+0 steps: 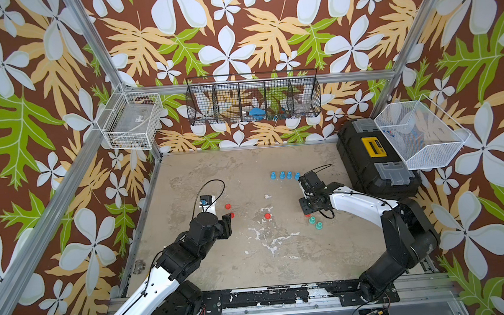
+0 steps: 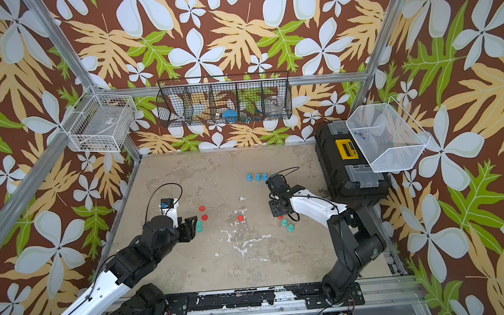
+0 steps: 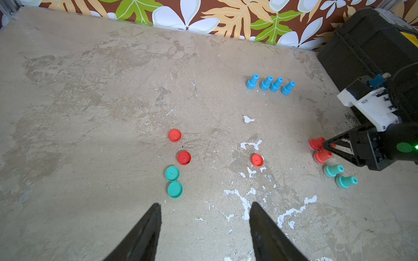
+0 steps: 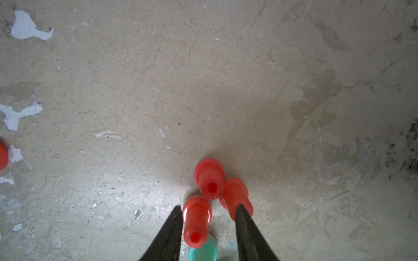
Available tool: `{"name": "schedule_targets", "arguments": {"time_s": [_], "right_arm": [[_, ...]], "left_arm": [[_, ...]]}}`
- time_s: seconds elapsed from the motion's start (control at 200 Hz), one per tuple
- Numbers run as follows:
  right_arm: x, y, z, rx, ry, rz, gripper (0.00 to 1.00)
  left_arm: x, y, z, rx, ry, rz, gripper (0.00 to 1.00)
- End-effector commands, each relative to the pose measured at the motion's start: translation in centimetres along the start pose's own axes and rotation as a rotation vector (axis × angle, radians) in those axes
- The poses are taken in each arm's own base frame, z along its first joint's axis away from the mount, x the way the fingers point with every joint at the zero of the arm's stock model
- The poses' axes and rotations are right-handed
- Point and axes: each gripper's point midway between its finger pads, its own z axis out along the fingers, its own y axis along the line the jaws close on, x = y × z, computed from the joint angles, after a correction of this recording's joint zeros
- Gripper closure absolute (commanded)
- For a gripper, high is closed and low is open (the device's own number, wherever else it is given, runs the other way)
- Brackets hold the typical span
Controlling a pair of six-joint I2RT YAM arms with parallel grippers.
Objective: Close the stamp cap
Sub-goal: Pick up the stamp from the center of the board.
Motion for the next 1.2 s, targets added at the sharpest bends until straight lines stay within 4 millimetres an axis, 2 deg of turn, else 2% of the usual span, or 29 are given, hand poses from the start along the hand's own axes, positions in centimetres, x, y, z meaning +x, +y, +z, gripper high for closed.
{"name": "schedule_targets", "arguments": {"time_s": [0.0,0.455,0.566,0.736,0.901,1.031,1.196], "right_arm": [[-0.5,0.0,0.4,0.001,-0.007,-0.004,0.6],[-1.0,-0.1,2.2,0.01,0.018,-0.011,0.65],[-1.1,-0.2,2.3,0.014,0.02,-0.012,0.7],[-1.4,-0.1,2.0,0.009,0.01,-0.012,0.83],[-2.4,0.3,0.4,-0.007,-0.029,-0.006,0.89],[-3.4,2.9,-2.1,-0.046,-0.087,-0.045,0.89],[-4.2,7.9,-5.0,-0.141,-0.146,-0.104,0.89]], "left_arm": [[-0.1,0.2,0.0,-0.01,-0.008,0.007,0.36],[-0.1,0.3,-0.1,-0.014,-0.01,0.006,0.36],[-0.2,0.3,-0.1,-0.013,-0.011,0.007,0.36],[-0.2,0.3,-0.1,-0.014,-0.011,0.005,0.36],[-0.2,0.3,-0.1,-0.015,-0.012,0.003,0.36],[-0.2,0.3,-0.1,-0.015,-0.014,0.003,0.36],[-0.2,0.4,-0.1,-0.019,-0.013,0.002,0.36]]}}
